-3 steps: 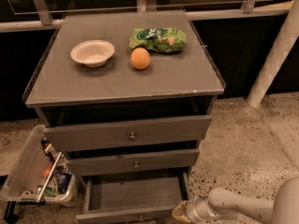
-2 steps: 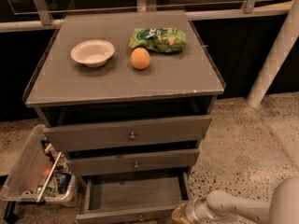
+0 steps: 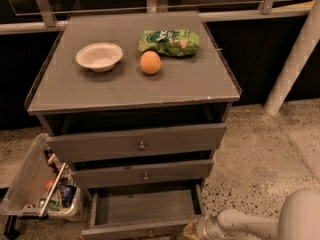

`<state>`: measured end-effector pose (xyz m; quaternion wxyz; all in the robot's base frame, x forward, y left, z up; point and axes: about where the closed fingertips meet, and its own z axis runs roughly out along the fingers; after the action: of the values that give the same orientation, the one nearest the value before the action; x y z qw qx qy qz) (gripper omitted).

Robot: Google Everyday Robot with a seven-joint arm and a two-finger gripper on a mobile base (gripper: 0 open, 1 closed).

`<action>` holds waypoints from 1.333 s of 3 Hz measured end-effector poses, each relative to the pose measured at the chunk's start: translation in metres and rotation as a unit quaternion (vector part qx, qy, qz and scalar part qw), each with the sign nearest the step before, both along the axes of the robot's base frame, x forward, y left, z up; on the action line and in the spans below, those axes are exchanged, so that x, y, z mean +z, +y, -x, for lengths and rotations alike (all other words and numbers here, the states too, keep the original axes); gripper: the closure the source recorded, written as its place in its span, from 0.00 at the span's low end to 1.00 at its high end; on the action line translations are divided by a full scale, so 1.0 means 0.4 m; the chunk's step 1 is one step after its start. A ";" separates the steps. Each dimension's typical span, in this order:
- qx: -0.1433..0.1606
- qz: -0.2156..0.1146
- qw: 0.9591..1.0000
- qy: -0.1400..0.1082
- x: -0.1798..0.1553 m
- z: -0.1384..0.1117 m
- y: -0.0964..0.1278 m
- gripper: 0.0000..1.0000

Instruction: Close bottom drawer

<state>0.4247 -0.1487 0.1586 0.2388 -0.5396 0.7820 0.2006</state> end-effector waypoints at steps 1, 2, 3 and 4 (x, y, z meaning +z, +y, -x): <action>-0.001 0.000 1.000 0.000 -0.002 0.000 0.000 0.82; -0.001 0.000 1.000 0.000 -0.002 0.000 0.000 0.59; -0.001 0.000 1.000 0.000 -0.002 0.000 0.000 0.36; -0.001 0.000 1.000 0.000 -0.002 0.000 0.001 0.12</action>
Offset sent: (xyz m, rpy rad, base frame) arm 0.0002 0.0001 -0.0008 -0.0002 -0.0005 -0.0015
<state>0.4248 -0.1485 0.1577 0.2391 -0.5391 0.7823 0.2003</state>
